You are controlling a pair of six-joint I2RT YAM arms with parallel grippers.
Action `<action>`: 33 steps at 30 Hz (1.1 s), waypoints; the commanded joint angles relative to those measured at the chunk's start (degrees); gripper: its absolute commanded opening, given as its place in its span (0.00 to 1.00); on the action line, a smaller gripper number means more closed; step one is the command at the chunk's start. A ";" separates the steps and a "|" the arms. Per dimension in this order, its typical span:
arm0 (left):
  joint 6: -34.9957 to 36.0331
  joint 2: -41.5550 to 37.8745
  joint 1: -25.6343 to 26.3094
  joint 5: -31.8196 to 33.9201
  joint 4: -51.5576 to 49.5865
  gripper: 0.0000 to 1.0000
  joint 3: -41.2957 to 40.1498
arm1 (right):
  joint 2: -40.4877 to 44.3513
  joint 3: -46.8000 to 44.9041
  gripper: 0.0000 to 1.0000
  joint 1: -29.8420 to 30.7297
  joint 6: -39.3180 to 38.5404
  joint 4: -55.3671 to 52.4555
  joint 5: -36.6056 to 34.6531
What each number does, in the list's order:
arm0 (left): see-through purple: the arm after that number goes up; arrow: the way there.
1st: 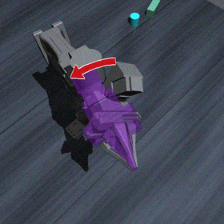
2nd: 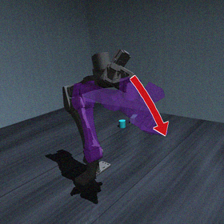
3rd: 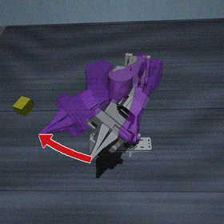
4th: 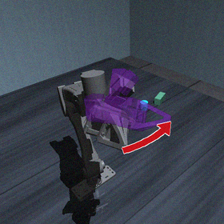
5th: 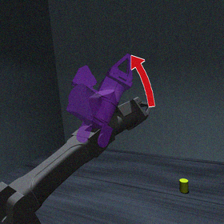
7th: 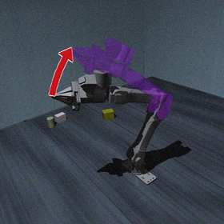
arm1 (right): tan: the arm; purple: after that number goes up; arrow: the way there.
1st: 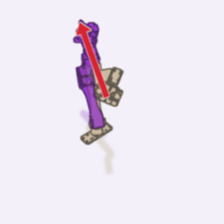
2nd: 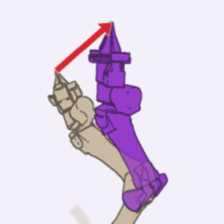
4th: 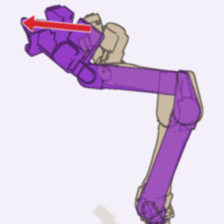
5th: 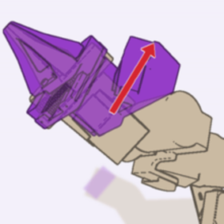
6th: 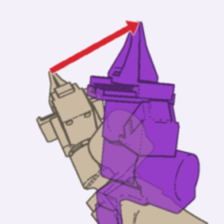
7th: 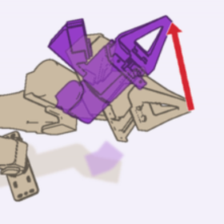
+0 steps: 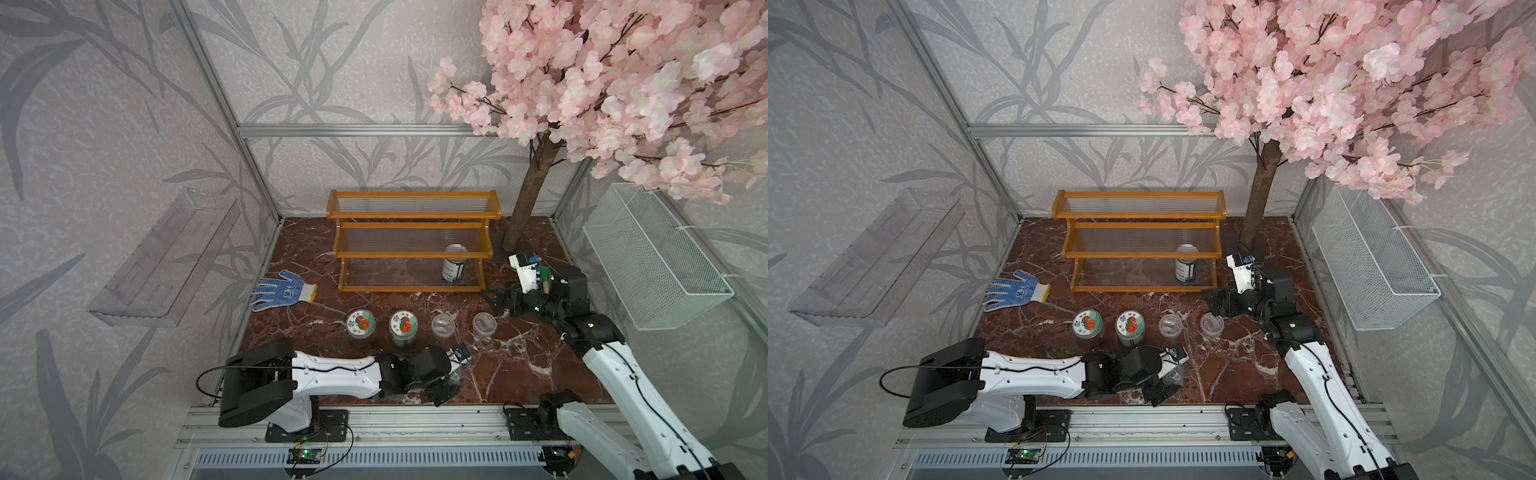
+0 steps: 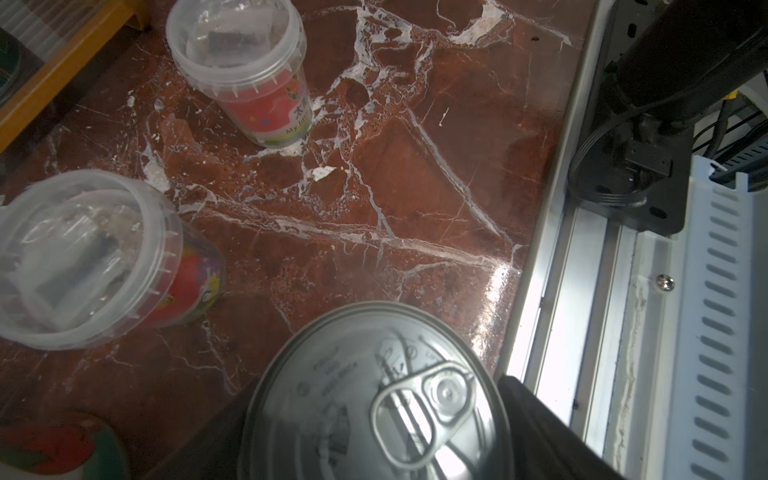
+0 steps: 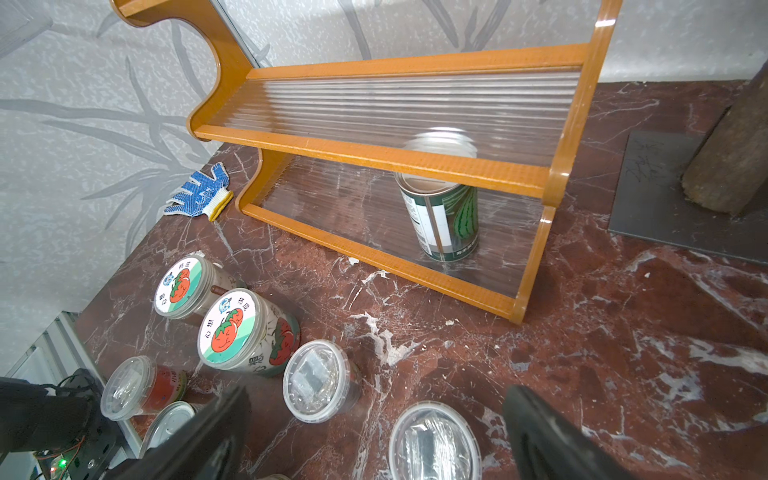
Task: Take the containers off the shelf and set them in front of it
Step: Place the container at the center of the board.
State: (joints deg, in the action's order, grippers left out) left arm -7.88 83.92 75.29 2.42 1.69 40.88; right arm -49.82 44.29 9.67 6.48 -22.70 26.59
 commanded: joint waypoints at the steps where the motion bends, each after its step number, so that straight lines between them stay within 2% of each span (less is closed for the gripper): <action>1: -0.44 -0.03 -0.29 -0.11 -0.93 0.89 -0.17 | -0.01 -0.17 0.99 -0.26 0.52 1.43 0.91; 8: -0.49 -0.46 -0.84 2.54 -4.81 0.88 1.55 | -0.19 -0.51 0.99 -0.26 0.77 1.18 0.69; 14: -0.48 -1.87 -1.11 2.33 -4.56 0.89 1.65 | -2.55 -1.57 0.99 1.46 -1.38 2.81 0.05; 21: -1.34 -3.11 -1.28 1.40 -6.26 0.95 3.44 | -10.18 -6.39 0.99 6.42 0.96 18.53 -2.79; 25: -1.50 -4.35 -1.27 0.78 -8.58 0.98 5.40 | -17.63 -8.60 0.99 8.15 2.15 31.04 -7.60; 29: -2.34 -6.72 -1.86 2.43 -12.63 1.00 8.56 | -24.51 -7.85 0.99 9.54 2.28 38.51 -13.23; 33: -2.94 -10.38 -6.10 -1.33 -12.53 1.00 9.65 | -31.20 -7.68 0.99 12.46 2.10 47.38 -20.31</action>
State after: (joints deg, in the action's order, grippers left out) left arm -9.91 76.29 71.59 2.96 -9.30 48.71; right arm -78.46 36.14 20.38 8.47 14.15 13.13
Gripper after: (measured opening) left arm 0.999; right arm 0.989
